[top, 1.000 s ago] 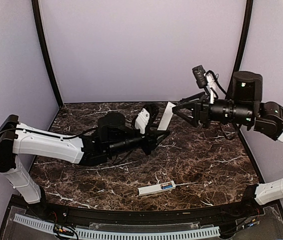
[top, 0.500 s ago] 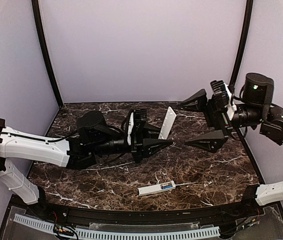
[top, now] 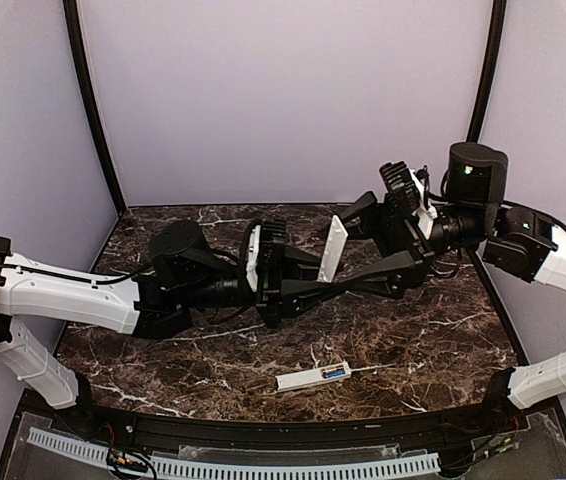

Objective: Load the batteries into the remote control
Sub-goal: Pass from the left arm to the right, then place the battery cover on the remote control without the battery cover.

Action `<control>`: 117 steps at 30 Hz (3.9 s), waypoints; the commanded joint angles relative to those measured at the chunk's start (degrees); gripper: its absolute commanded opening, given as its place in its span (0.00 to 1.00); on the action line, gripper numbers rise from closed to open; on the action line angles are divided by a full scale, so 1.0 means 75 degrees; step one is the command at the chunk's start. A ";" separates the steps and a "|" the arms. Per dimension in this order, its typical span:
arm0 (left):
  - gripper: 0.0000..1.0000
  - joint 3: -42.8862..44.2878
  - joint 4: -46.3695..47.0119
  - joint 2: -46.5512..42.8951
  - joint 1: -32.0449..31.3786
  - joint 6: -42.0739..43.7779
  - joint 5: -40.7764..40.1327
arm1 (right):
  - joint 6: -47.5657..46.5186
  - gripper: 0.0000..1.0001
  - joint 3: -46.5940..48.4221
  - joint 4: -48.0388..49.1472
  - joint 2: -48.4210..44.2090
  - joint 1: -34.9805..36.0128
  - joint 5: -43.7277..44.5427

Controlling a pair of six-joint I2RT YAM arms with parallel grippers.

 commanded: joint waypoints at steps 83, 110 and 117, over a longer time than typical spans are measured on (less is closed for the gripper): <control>0.91 -0.3877 -0.2802 -0.2559 0.0075 -0.3647 -0.7799 | -0.2487 0.05 0.2007 -0.6578 0.4702 0.2031 0.5618; 0.91 -0.3928 -0.2887 -0.2037 0.0101 -0.3598 -0.7761 | -0.2789 0.10 0.3190 -0.6978 0.6748 0.2291 0.6383; 0.91 -0.3915 -0.2880 -0.1971 0.0101 -0.3628 -0.7761 | -0.2812 0.12 0.3085 -0.6868 0.6864 0.2285 0.6630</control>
